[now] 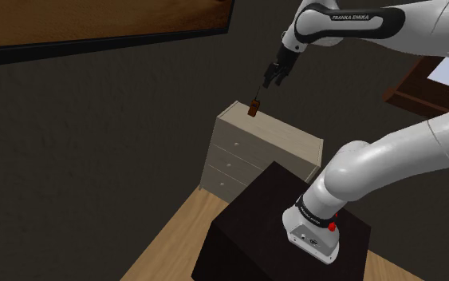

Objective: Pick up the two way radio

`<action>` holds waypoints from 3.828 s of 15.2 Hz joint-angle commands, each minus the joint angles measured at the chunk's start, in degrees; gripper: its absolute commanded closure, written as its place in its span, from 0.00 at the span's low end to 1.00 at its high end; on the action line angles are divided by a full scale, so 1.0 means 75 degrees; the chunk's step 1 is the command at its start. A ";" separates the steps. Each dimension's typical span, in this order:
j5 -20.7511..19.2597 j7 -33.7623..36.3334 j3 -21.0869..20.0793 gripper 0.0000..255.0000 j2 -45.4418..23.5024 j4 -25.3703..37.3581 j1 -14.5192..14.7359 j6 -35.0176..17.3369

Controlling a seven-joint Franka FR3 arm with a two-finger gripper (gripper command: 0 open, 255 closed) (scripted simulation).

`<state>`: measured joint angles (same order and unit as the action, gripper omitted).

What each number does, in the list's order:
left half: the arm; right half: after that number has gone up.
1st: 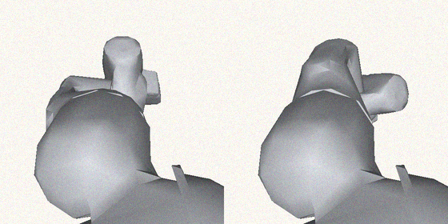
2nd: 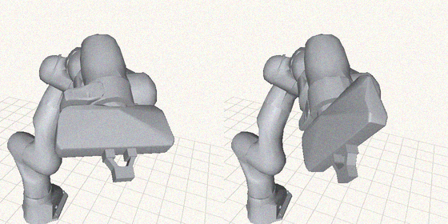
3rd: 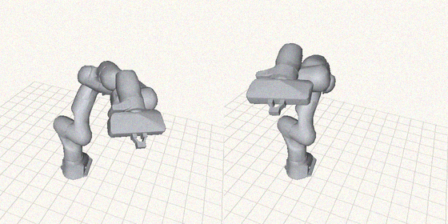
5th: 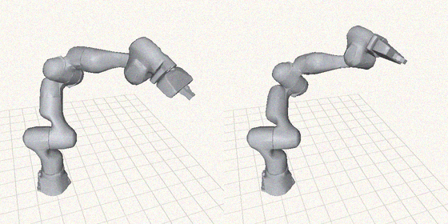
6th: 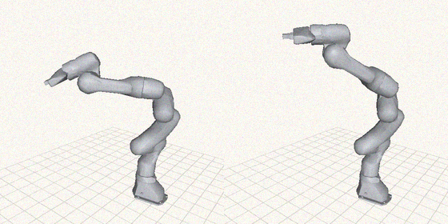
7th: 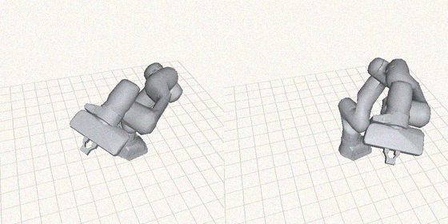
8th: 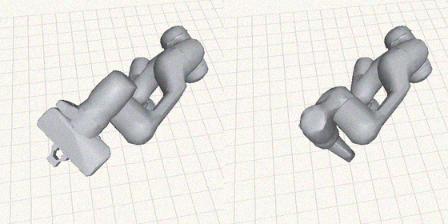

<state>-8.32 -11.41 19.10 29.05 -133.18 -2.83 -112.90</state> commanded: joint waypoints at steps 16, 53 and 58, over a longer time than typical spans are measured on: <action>0.3291 -0.3983 0.2258 0.00 -0.5065 0.2702 -0.0278 -0.1348; 0.4829 -0.5137 0.1938 1.00 -0.7312 0.4827 -0.1522 -0.0673; 0.4651 -0.4969 0.2024 1.00 -0.7114 0.5069 -0.1487 -0.0285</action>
<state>26.83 -48.98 34.16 -24.58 -95.57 -14.06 -115.64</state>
